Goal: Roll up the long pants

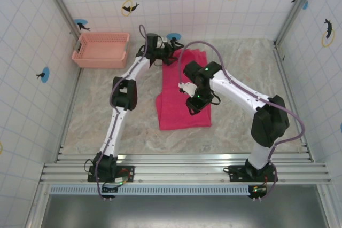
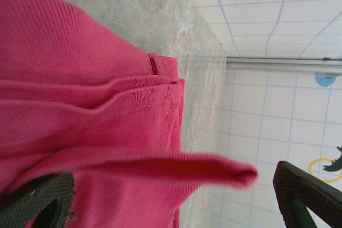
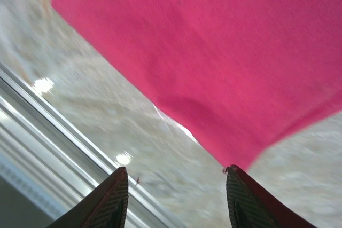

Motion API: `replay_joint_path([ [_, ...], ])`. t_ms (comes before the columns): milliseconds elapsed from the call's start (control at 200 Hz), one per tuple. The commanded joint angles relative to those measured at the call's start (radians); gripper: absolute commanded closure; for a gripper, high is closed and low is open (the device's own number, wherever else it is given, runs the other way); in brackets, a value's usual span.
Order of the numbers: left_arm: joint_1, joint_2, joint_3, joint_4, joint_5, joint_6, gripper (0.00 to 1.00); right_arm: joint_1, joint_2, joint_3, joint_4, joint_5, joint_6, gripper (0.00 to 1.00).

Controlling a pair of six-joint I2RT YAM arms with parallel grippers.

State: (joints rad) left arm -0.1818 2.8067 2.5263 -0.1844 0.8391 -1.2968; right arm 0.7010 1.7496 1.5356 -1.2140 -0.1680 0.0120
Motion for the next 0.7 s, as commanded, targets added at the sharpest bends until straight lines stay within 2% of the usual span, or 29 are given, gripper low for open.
replay_joint_path([
  [0, 0.039, -0.162, -0.009, -0.185, 0.011, 0.245, 0.03, 0.035, -0.046, -0.094, -0.017, 0.199, -0.231, 0.48],
  [130, 0.075, -0.201, -0.090, -0.167, 0.095, 0.178, 0.02, 0.050, -0.088, -0.201, 0.074, 0.223, -0.302, 0.47],
  [200, 0.078, -0.263, -0.123, -0.259, 0.078, 0.268, 0.02, 0.064, -0.121, -0.266, 0.128, 0.224, -0.331, 0.42],
  [310, 0.081, -0.417, -0.205, -0.451, -0.027, 0.543, 0.03, 0.090, -0.146, -0.332, 0.192, 0.257, -0.362, 0.42],
  [430, 0.079, -0.638, -0.399, -0.585, -0.228, 0.804, 0.02, 0.094, -0.155, -0.378, 0.267, 0.248, -0.388, 0.42],
  [555, 0.076, -0.860, -0.688, -0.568, -0.408, 0.956, 0.02, 0.111, -0.153, -0.400, 0.324, 0.256, -0.399, 0.42],
  [696, 0.068, -1.017, -0.907, -0.542, -0.504, 1.050, 0.03, 0.142, -0.114, -0.441, 0.391, 0.282, -0.415, 0.43],
])
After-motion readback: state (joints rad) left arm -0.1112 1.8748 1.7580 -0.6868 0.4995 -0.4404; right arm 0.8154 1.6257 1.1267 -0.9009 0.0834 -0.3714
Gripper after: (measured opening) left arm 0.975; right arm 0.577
